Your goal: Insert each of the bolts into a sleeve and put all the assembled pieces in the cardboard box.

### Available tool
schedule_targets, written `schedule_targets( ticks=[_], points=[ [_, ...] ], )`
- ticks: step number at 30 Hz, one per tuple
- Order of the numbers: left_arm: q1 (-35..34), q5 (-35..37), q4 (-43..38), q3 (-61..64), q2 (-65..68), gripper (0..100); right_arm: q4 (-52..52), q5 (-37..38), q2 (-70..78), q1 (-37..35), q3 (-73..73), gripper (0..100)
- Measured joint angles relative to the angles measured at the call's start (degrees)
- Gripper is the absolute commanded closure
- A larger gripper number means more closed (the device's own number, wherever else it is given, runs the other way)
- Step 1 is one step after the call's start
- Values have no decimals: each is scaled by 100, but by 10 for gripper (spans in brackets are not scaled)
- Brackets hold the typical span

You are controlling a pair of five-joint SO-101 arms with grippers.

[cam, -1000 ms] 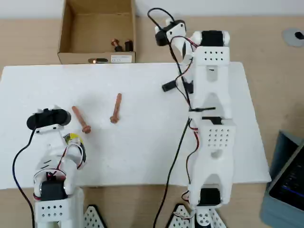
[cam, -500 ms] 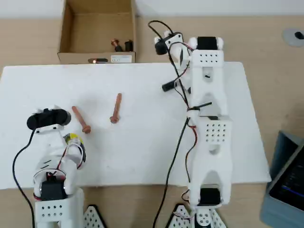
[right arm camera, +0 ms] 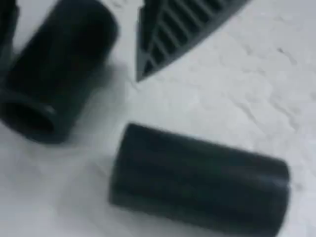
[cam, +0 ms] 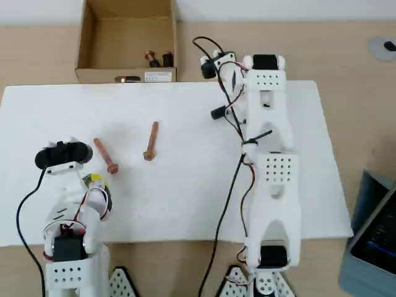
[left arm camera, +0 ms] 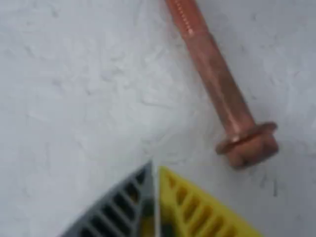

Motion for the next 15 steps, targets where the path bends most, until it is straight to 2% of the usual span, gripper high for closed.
schedule_targets(
  ticks=[5, 15],
  points=[
    [0, 0, 0, 0, 0, 998, -88, -9, 88, 44, -62, 963],
    [0, 0, 0, 0, 0, 998, 264, -9, 202, 0, -651, 988]
  ],
)
